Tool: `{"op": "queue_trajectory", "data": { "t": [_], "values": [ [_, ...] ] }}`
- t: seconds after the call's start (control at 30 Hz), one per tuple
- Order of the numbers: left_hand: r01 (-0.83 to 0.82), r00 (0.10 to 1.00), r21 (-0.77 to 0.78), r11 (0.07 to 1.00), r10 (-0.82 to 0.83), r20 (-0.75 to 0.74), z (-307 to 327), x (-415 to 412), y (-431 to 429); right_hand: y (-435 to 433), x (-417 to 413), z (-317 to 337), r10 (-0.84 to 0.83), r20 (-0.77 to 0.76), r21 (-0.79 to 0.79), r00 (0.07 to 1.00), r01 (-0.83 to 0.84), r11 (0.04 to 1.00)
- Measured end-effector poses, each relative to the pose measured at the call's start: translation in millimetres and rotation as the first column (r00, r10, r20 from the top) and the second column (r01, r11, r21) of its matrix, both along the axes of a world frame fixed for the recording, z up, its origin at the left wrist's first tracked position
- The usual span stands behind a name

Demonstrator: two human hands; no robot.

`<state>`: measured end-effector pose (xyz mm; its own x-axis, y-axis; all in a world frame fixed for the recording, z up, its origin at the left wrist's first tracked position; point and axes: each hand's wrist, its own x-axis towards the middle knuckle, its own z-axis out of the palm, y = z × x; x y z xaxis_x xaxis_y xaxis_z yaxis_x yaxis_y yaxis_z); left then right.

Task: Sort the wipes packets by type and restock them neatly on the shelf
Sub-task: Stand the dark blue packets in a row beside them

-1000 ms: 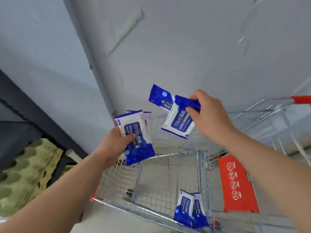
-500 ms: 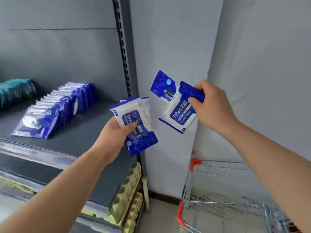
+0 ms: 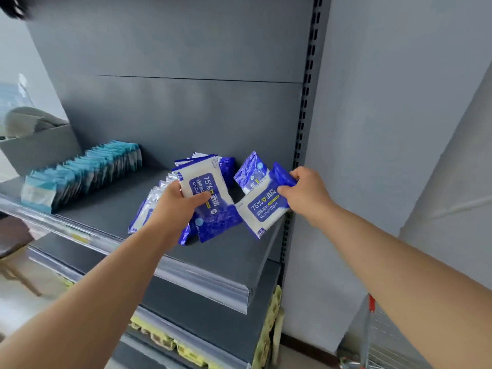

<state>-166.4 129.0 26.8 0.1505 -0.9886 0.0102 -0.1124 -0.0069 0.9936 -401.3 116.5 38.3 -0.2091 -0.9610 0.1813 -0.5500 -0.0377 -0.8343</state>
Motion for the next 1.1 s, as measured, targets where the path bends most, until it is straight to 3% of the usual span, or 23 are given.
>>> {"op": "queue_trajectory", "data": {
  "t": [0.27, 0.43, 0.53, 0.6, 0.7, 0.83, 1.0, 1.1],
  "values": [
    [-0.011, 0.997, -0.044, 0.999, 0.008, -0.07, 1, 48, -48, -57, 31, -32, -0.053, 0.011, 0.17, 0.999, 0.051, 0.984],
    [0.073, 0.987, -0.01, 0.997, -0.073, -0.141, -6, 65, -70, -56, 45, -39, -0.002, -0.359, 0.345, 0.933, 0.135, 0.929],
    [0.195, 0.969, -0.01, 0.981, -0.194, -0.155, -7, 79, -82, -51, 58, -29, 0.006, -0.503, 0.336, 0.864, 0.189, 0.923],
    [0.28, 0.946, -0.031, 0.96, -0.281, -0.159, -7, 89, -89, -44, 74, -20, -0.042, -0.459, 0.216, 0.888, 0.157, 0.964],
    [0.369, 0.909, -0.058, 0.928, -0.373, -0.187, -6, 101, -98, -34, 115, -6, 0.013, -0.22, 0.043, 0.975, -0.004, 0.999],
    [0.464, 0.848, -0.078, 0.882, -0.468, -0.248, -10, 113, -101, -31, 172, -2, 0.131, 0.108, 0.088, 0.985, -0.141, 0.986],
    [0.556, 0.779, -0.098, 0.825, -0.558, -0.286, -5, 138, -98, -27, 188, 6, 0.106, 0.109, 0.116, 0.988, -0.119, 0.986],
    [0.52, 0.85, -0.077, 0.851, -0.524, -0.049, -6, 165, -105, -22, 186, 10, 0.156, 0.049, 0.211, 0.987, -0.163, 0.964]
  ]
}}
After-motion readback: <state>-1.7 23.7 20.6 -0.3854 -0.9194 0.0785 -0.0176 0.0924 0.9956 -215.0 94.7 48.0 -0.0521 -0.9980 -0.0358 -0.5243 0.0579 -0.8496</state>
